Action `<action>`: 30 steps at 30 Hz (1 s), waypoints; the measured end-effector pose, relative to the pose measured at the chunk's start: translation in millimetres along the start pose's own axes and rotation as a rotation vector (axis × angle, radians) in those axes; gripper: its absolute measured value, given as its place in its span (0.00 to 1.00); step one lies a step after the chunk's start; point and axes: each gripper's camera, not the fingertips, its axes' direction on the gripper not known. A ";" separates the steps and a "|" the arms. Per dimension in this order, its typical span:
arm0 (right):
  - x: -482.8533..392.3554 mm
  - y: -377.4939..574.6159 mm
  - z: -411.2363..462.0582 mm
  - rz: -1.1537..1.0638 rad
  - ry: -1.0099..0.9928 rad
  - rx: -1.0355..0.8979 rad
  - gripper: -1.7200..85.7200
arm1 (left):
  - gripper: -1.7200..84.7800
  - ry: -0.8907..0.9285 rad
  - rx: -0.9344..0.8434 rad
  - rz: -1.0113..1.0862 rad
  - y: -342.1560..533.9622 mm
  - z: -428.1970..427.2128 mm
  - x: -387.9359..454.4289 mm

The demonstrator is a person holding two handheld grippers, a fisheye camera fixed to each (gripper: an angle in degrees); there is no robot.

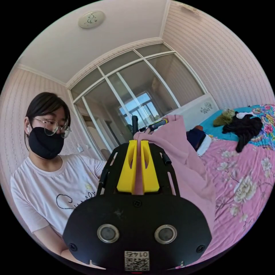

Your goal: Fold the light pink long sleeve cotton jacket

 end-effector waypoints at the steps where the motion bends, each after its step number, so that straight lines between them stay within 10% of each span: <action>1: -4.0 -2.6 2.4 -0.026 -0.058 0.008 0.03 | 0.03 -0.012 0.026 0.077 -43.5 -10.7 18.2; 8: 4.9 61.1 -28.5 0.057 0.030 0.038 0.03 | 0.06 0.045 -0.159 0.565 -167.2 71.5 199.4; 16: 60.7 224.0 -90.1 0.639 0.442 0.080 0.03 | 0.08 0.331 -0.564 0.590 -5.4 272.7 330.3; 21: 83.6 292.4 -98.4 0.946 0.636 -0.049 0.04 | 0.07 0.289 -0.798 0.562 87.5 319.4 325.9; 30: 80.2 262.4 -80.2 0.932 0.967 -0.164 0.05 | 0.09 0.351 -0.575 0.221 101.9 209.8 168.7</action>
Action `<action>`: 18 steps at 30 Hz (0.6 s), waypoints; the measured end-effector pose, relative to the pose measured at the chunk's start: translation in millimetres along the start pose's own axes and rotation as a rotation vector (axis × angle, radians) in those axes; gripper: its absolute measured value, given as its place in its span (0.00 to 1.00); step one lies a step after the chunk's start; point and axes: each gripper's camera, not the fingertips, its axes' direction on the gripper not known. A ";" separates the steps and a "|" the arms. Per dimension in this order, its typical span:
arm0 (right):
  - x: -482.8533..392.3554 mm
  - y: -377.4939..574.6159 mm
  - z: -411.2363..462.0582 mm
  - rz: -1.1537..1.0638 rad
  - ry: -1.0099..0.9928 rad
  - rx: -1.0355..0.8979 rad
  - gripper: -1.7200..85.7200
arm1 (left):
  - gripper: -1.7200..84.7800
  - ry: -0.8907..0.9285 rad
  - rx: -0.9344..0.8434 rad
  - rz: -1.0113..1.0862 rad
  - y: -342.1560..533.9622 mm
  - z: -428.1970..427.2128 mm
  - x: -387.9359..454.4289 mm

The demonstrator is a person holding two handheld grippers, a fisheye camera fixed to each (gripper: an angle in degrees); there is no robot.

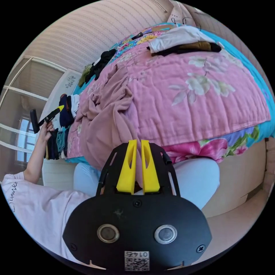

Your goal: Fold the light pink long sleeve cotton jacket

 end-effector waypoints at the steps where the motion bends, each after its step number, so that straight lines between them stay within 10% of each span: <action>1: -13.7 -5.8 -8.5 -0.037 0.074 0.056 0.06 | 0.09 -0.053 -0.011 -0.039 24.6 -3.7 -14.0; 11: -209.0 -97.8 67.2 -0.619 0.047 0.069 0.15 | 0.12 -0.127 -0.031 -0.299 72.7 12.6 -103.8; 18: -190.8 -127.7 149.6 -0.371 0.048 -0.187 0.08 | 0.15 -0.186 -0.198 -0.265 30.2 70.4 -135.1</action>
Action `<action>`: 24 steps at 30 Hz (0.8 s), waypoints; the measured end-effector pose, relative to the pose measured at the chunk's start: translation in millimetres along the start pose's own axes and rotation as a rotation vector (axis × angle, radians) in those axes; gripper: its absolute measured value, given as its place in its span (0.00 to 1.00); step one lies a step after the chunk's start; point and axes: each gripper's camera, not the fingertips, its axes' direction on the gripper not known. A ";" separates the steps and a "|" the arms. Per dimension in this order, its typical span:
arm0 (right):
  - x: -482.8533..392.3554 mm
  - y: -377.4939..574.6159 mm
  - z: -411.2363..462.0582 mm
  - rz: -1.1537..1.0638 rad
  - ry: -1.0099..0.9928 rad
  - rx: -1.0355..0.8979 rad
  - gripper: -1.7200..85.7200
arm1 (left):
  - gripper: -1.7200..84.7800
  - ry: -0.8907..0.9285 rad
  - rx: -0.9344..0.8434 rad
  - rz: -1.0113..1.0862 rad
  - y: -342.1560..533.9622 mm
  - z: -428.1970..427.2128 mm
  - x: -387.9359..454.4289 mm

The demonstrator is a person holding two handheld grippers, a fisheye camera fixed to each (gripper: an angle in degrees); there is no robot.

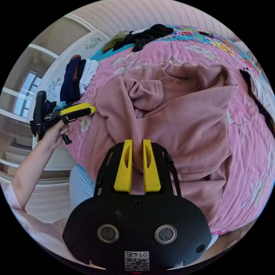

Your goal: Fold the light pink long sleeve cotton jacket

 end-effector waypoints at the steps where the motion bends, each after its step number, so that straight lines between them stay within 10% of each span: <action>1: 10.0 4.9 -7.4 0.014 -0.094 0.017 0.07 | 0.14 -0.025 -0.041 -0.010 -1.9 11.0 -1.9; 14: 179.0 199.5 -268.1 0.453 -0.340 0.924 0.04 | 0.04 0.306 0.466 -0.408 94.6 -159.8 -157.5; 24: 217.5 277.4 -216.3 0.854 -0.152 0.706 0.05 | 0.01 0.425 0.430 -0.938 258.7 -138.4 -250.3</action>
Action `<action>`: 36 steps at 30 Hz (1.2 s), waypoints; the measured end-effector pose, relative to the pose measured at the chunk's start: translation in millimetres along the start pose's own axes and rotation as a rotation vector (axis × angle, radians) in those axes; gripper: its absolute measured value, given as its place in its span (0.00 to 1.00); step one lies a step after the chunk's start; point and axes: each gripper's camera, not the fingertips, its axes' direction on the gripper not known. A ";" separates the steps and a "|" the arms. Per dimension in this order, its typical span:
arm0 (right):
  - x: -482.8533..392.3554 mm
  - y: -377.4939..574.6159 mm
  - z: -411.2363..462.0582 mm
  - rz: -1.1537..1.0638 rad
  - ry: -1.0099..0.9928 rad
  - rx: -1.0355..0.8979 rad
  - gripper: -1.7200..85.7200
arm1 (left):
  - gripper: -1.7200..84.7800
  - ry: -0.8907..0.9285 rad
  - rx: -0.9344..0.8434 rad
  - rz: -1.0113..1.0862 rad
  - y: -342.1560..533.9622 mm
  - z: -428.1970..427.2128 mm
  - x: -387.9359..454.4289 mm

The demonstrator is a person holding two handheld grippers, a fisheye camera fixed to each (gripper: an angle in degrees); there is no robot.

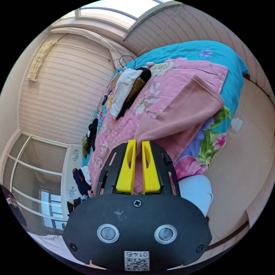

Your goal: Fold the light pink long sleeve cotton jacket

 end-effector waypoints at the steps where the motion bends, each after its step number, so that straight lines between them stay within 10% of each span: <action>1: -1.6 3.4 -4.6 -0.019 0.028 -0.009 0.05 | 0.01 -0.028 0.042 -0.004 2.6 -18.0 -3.9; 9: -107.3 3.4 -46.9 -0.318 0.182 0.350 0.08 | 0.05 -0.082 -0.068 0.436 -35.6 -25.6 105.6; 12: -172.6 -15.2 16.1 -0.575 0.006 0.104 0.13 | 0.09 -0.086 -0.213 0.684 -41.2 42.9 185.6; 19: -297.5 8.0 227.0 -1.066 0.234 -0.601 0.17 | 0.14 -0.335 -0.669 1.069 -7.7 246.4 289.1; 23: -317.7 13.9 290.8 -1.180 0.397 -0.688 0.20 | 0.14 -0.457 -0.917 1.081 25.1 318.0 271.6; 28: -318.4 5.3 298.0 -1.111 0.339 -0.812 0.06 | 0.05 -0.342 -0.813 1.133 40.0 286.0 275.7; 36: -383.3 -38.5 88.0 -1.168 -0.184 -0.398 0.03 | 0.03 0.120 -0.158 1.063 25.8 45.9 324.4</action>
